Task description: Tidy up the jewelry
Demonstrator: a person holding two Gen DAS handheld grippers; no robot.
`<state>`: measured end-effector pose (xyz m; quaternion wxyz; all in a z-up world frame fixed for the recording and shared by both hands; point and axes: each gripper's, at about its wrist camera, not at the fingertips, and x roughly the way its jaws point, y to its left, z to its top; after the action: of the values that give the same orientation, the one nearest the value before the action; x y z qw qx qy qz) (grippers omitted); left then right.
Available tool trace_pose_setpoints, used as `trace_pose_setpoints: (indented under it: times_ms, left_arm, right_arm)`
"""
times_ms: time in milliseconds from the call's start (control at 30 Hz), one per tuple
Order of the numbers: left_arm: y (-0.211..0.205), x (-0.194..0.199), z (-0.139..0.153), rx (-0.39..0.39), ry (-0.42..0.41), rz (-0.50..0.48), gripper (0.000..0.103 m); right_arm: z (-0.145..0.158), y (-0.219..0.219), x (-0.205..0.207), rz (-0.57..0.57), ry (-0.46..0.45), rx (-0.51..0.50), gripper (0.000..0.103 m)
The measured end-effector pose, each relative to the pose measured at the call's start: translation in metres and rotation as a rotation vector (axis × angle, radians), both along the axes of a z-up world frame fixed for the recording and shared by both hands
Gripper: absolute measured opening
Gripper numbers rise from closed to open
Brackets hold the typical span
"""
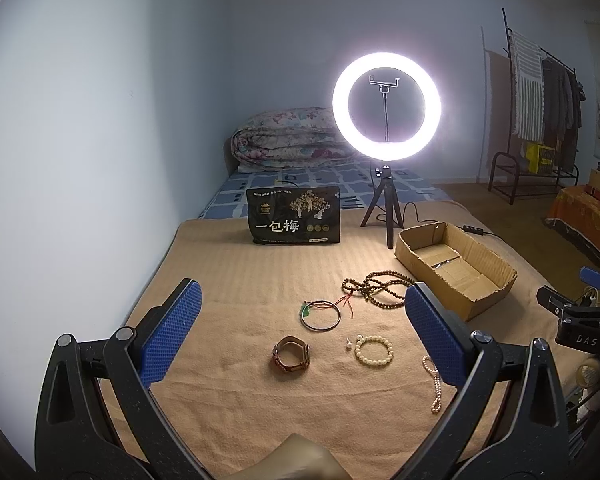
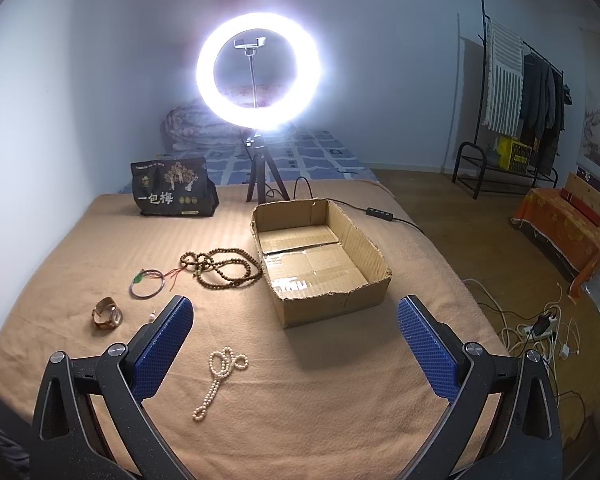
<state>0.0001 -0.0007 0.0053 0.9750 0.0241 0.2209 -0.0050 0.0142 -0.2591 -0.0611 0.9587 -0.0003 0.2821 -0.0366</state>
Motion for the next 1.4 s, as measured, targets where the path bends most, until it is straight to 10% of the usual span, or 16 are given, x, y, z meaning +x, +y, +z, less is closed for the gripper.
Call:
trace_pose_setpoints:
  times_ms: [1400]
  left_arm:
    - [0.0044,-0.0025,-0.0024,0.000,0.001,0.002,0.103]
  right_arm:
    - [-0.0050,0.0028,0.0019,0.007,0.013,0.001,0.102]
